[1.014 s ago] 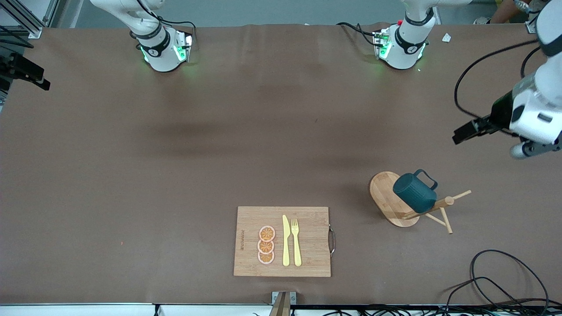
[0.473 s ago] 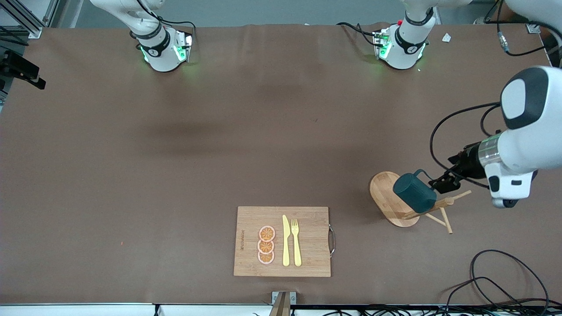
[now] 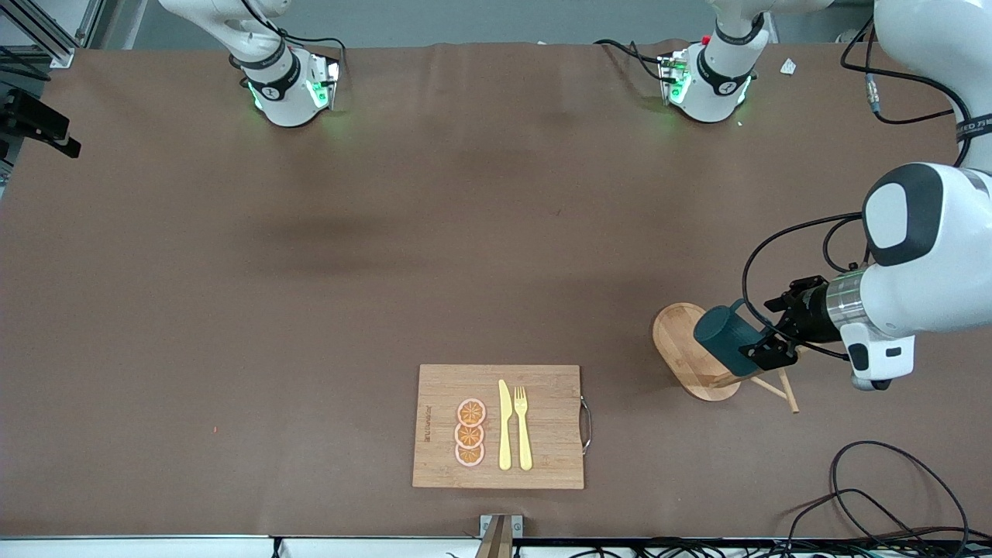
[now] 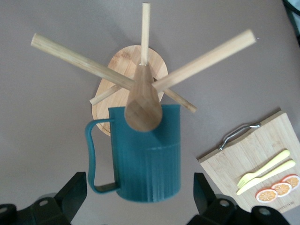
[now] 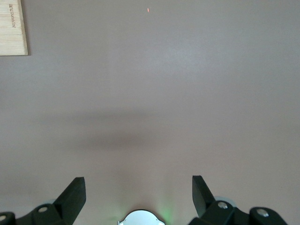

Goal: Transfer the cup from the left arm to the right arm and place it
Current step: 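Close the left gripper around the teal mug's body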

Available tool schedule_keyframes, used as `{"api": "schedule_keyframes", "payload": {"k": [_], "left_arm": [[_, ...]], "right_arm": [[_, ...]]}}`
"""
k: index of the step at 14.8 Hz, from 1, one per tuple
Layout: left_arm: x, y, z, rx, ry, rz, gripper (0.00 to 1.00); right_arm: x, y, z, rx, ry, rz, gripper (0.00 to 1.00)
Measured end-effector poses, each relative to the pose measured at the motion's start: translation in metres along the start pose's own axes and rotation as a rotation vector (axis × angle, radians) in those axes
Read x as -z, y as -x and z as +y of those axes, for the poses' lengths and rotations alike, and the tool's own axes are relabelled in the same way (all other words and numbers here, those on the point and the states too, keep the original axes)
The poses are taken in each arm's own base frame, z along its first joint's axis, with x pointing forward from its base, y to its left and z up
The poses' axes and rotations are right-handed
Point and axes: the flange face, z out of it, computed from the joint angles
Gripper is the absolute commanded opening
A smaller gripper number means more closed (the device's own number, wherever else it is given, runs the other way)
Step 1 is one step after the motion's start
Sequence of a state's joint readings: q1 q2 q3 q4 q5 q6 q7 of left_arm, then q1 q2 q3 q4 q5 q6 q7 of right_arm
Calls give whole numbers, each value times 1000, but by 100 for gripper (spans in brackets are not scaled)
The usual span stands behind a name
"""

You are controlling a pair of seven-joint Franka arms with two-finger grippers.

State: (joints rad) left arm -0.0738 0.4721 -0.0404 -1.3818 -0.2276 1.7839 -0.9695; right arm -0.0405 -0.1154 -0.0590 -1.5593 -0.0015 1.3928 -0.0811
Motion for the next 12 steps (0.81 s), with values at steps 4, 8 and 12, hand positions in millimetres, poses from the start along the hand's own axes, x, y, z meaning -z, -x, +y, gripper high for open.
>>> {"api": "schedule_keyframes", "payload": {"k": [4, 8, 12], "left_arm": [[-19, -8, 2, 8, -11, -8, 100], [-35, -14, 7, 11, -7, -6, 100], [-41, -15, 9, 11, -5, -4, 100]], "right_arm": [[0, 0, 0, 0, 0, 0, 100], [0, 0, 0, 0, 0, 0, 100], [0, 0, 0, 0, 0, 0, 100]]}}
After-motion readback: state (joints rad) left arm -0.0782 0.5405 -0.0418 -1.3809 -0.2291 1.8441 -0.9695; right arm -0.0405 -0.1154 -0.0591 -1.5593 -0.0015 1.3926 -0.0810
